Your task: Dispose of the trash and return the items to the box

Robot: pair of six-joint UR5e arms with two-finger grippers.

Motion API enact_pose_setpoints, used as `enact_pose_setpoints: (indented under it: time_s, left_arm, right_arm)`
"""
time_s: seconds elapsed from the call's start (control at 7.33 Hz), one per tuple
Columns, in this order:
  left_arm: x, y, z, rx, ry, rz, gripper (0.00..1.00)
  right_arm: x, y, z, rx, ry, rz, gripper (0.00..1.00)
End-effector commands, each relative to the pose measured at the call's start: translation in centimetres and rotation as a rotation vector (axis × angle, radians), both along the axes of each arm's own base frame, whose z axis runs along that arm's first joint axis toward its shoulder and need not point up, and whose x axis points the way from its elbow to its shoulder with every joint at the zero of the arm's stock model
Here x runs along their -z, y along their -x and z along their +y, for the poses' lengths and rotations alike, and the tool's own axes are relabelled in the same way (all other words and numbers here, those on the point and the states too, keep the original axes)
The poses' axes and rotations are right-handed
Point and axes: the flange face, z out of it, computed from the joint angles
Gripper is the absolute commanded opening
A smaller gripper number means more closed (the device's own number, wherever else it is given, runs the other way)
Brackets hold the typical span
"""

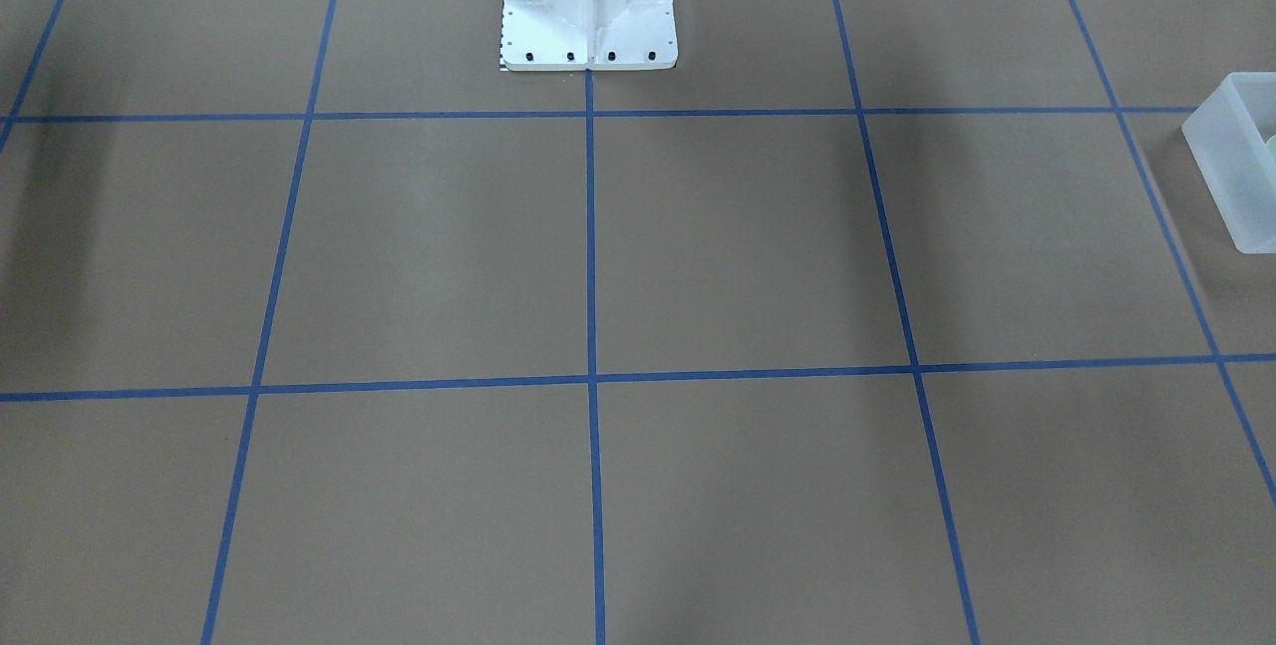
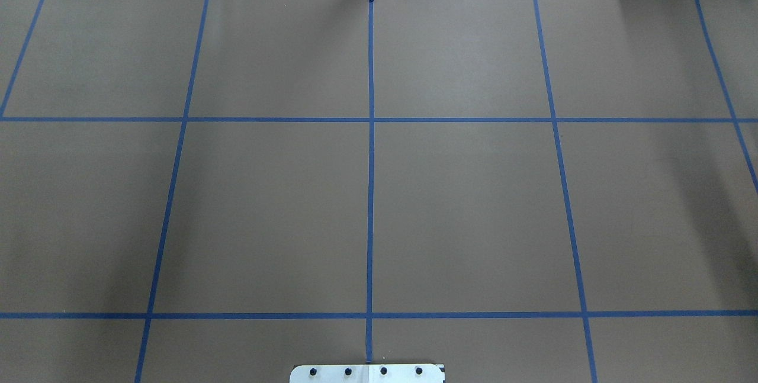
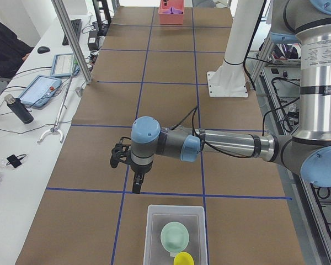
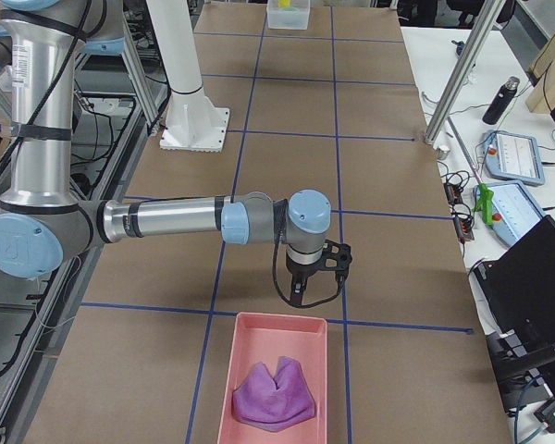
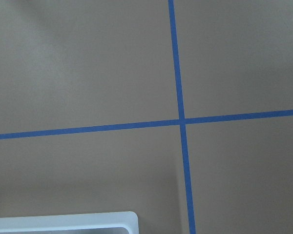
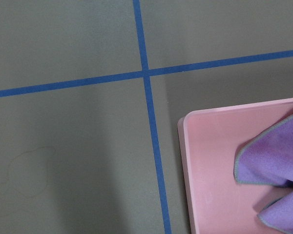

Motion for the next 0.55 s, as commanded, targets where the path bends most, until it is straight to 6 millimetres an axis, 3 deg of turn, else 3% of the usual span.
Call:
enact_pose_setpoints:
  time_s: [0.0, 0.41]
  left_arm:
    - [-0.59, -0.01, 0.01, -0.001, 0.010, 0.000, 0.98]
    - [-0.98, -0.01, -0.17, -0.002, 0.015, 0.000, 0.98]
  right_arm:
    - [0.12, 0.02, -0.02, 0.000, -0.002, -0.003, 1.00]
    - [0.44, -0.17, -0.01, -0.004, -0.008, -0.005, 1.00]
